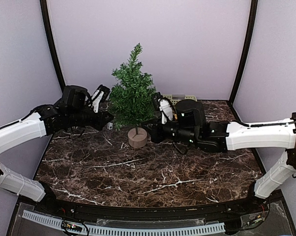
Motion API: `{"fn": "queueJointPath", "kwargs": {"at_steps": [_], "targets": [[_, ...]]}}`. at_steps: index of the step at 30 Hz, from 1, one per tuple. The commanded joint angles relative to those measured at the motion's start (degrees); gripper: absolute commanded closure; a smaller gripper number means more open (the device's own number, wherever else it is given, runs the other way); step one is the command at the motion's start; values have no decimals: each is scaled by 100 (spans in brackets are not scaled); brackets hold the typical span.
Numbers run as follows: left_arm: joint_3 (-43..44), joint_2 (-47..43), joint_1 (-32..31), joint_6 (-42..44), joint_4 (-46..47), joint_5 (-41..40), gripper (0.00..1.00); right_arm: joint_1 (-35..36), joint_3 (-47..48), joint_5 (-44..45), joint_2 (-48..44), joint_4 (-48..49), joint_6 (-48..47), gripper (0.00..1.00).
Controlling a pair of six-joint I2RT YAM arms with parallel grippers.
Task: Decorate the small christmas tree
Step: Place the side of the string light on the branch.
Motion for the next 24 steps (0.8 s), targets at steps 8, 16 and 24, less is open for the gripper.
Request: {"fn": "queueJointPath", "kwargs": {"at_steps": [8, 16, 24], "targets": [[100, 501, 260, 30, 545, 165, 95, 43, 366, 670, 145, -476, 325, 100], [274, 771, 298, 56, 482, 70, 85, 34, 589, 955, 188, -682, 436, 100], [-13, 334, 321, 100, 345, 145, 48, -72, 931, 1194, 437, -1010, 612, 100]]}}
